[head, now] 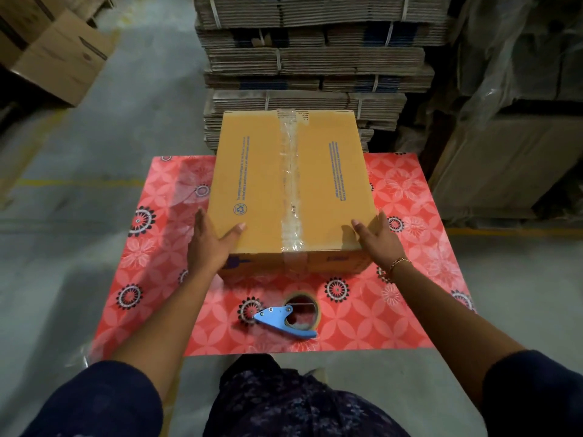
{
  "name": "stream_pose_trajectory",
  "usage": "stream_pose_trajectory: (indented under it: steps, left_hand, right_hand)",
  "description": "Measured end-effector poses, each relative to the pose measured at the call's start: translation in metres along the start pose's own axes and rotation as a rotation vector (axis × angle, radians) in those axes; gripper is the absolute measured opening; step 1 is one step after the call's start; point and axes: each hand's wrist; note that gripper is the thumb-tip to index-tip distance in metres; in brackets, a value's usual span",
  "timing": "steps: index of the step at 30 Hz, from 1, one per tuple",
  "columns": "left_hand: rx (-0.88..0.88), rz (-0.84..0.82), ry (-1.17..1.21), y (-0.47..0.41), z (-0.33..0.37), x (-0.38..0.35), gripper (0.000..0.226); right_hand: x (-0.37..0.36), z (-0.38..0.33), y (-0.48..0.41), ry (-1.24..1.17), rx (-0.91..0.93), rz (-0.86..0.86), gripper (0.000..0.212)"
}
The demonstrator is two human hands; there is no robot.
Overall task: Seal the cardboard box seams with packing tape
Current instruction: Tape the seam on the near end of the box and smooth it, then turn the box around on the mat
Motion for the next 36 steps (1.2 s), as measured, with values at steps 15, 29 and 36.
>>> stream_pose_trajectory:
  steps: [15, 29, 36]
  left_hand:
    - [0.239, 0.049, 0.286, -0.051, -0.061, 0.042, 0.083]
    - [0.258, 0.011, 0.153, -0.103, -0.115, 0.087, 0.104]
    - [-0.237, 0.289, -0.093, -0.087, -0.100, 0.077, 0.074]
  right_hand:
    - [-0.056, -0.042, 0.005, -0.091, -0.017, 0.071, 0.088]
    - [-0.120, -0.096, 0.031, -0.070, 0.021, 0.014, 0.078]
    - [-0.104, -0.077, 0.033, -0.268, -0.120, -0.096, 0.045]
Point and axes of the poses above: each hand's wrist, its own y-axis away from the middle knuckle, its own x-axis out of the back of the hand, z = x × y, and after that the axes turned 14 degrees about z, right-handed
